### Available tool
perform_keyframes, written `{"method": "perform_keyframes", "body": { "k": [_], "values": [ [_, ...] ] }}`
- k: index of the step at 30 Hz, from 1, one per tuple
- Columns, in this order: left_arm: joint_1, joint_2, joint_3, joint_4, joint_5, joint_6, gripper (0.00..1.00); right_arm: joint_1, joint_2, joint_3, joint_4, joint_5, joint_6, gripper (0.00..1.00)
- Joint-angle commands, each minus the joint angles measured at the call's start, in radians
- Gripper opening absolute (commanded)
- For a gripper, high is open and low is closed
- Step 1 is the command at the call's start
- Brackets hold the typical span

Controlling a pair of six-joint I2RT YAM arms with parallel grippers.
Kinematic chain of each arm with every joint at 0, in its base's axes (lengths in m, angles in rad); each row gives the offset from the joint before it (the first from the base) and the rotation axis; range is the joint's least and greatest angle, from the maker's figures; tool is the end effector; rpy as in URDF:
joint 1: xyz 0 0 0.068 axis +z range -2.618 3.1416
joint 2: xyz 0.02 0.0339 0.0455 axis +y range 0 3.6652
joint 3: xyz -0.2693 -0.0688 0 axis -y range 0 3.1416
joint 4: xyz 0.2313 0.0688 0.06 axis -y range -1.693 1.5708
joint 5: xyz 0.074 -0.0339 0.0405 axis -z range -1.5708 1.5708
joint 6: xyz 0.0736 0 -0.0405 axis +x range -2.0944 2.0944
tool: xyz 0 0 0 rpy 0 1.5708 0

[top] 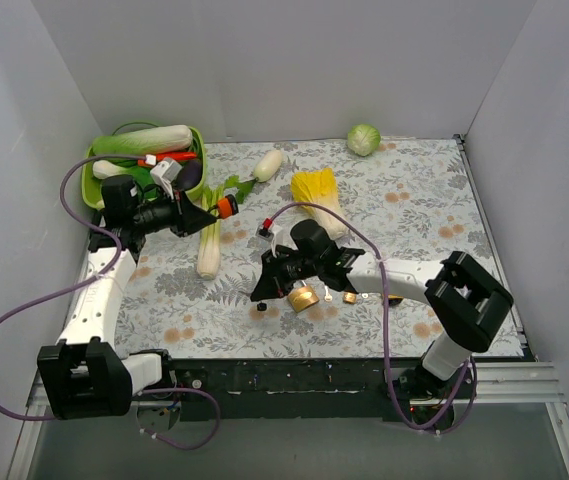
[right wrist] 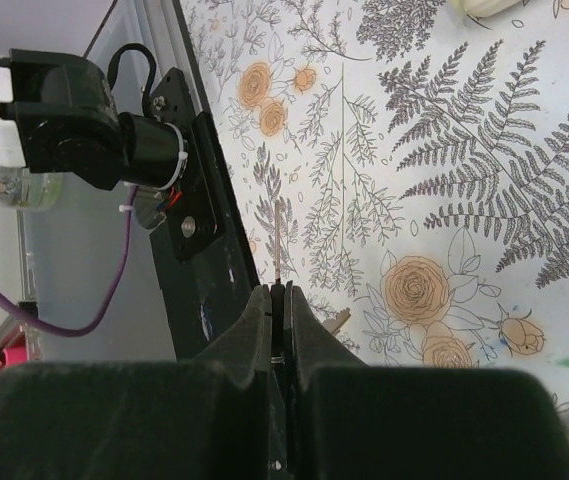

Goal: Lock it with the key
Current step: Place the key at the center of the board.

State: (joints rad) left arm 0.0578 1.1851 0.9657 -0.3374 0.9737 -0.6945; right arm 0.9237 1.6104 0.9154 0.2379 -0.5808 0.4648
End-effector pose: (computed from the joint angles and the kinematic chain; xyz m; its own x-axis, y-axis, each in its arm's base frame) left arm 0.2585 -0.0460 0.3103 -0.8332 -0.4086 -0.3726 0.1759 0.4429 -0.8791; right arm 0.1899 0.3182 0.2207 -0.6699 -0.2649 -0.6936 -0.7423 0.2572 0.6187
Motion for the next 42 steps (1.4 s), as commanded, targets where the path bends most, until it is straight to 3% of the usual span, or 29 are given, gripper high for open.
{"method": "perform_keyframes", "body": {
  "k": [1,9,25,42],
  "values": [
    [0.007,-0.079,-0.019,0.046,0.003,-0.019,0.00,0.007,0.057,-0.001,0.126,0.019,0.087,0.01],
    [0.011,-0.130,-0.035,-0.006,-0.001,0.030,0.00,0.001,0.149,-0.009,0.129,0.065,0.080,0.01],
    [0.014,-0.142,-0.044,-0.005,-0.003,0.055,0.00,-0.046,0.164,0.040,-0.153,0.352,-0.152,0.01],
    [0.014,-0.105,-0.025,-0.009,-0.004,0.079,0.00,-0.071,0.181,0.066,-0.236,0.510,-0.130,0.01]
  ]
}}
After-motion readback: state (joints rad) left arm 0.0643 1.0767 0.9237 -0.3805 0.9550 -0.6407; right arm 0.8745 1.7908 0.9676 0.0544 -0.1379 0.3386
